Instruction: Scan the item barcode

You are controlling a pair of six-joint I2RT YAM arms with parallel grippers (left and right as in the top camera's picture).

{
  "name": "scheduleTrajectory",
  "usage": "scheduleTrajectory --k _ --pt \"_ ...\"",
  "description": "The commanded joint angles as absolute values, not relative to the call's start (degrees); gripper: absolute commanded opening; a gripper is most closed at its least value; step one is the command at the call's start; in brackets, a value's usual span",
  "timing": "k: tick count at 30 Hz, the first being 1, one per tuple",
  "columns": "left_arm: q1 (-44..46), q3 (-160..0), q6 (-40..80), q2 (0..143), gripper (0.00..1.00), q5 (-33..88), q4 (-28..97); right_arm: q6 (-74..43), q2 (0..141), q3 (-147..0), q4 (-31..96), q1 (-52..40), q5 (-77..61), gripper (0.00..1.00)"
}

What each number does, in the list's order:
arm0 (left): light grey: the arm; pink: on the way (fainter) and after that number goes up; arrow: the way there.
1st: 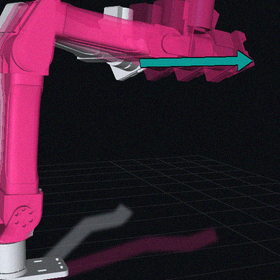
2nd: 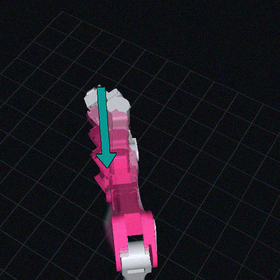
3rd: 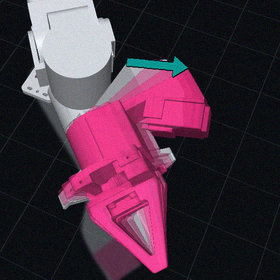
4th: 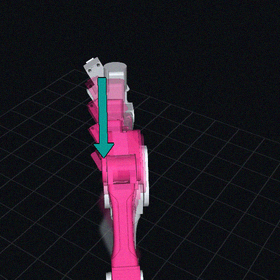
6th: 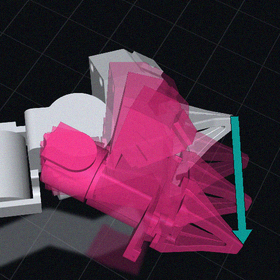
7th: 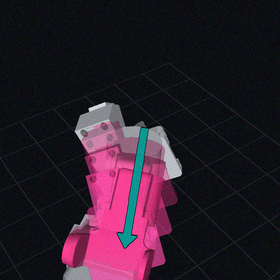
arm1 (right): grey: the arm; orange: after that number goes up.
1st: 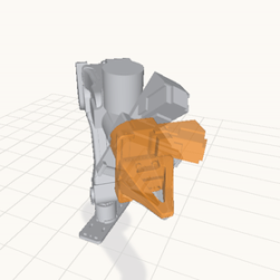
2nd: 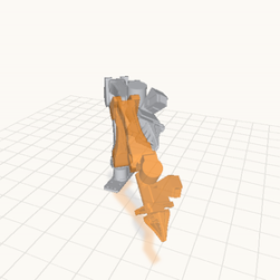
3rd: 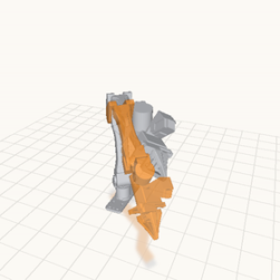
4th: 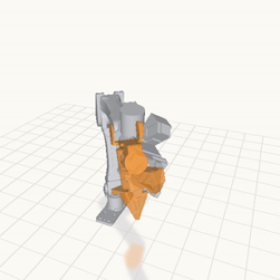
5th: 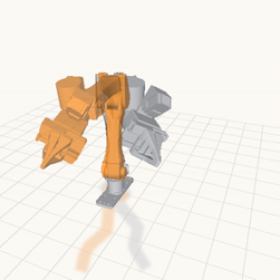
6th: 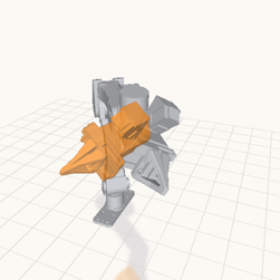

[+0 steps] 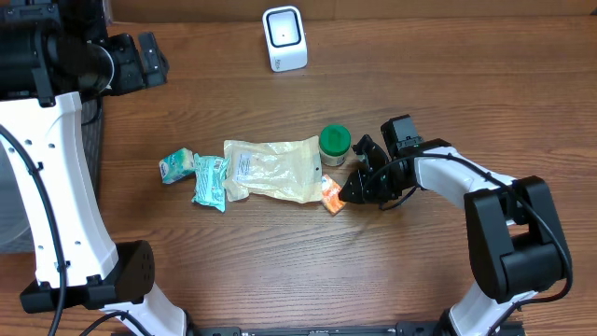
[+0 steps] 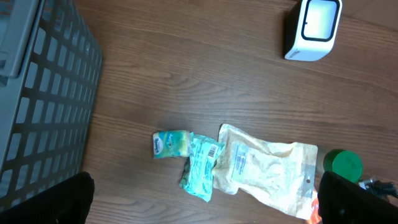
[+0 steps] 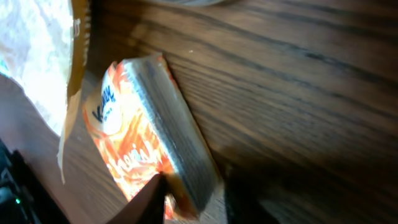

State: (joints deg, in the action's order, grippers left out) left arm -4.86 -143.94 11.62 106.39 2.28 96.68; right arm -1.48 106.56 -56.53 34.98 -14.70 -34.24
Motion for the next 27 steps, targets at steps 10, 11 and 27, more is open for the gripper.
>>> scheduleTrajectory --k 10,11,27 --pt "-4.8 -144.5 10.5 106.6 1.0 1.9 96.8 -6.0 106.7 -58.2 36.9 -13.1 -36.7 0.04" --pt "-4.8 -144.5 10.5 106.6 1.0 1.9 96.8 -6.0 106.7 -59.4 39.0 -12.6 -38.4 0.04" --pt "-4.9 -144.5 10.5 106.6 1.0 1.9 96.8 -1.7 98.7 -71.8 62.7 -1.2 -73.2 0.04"
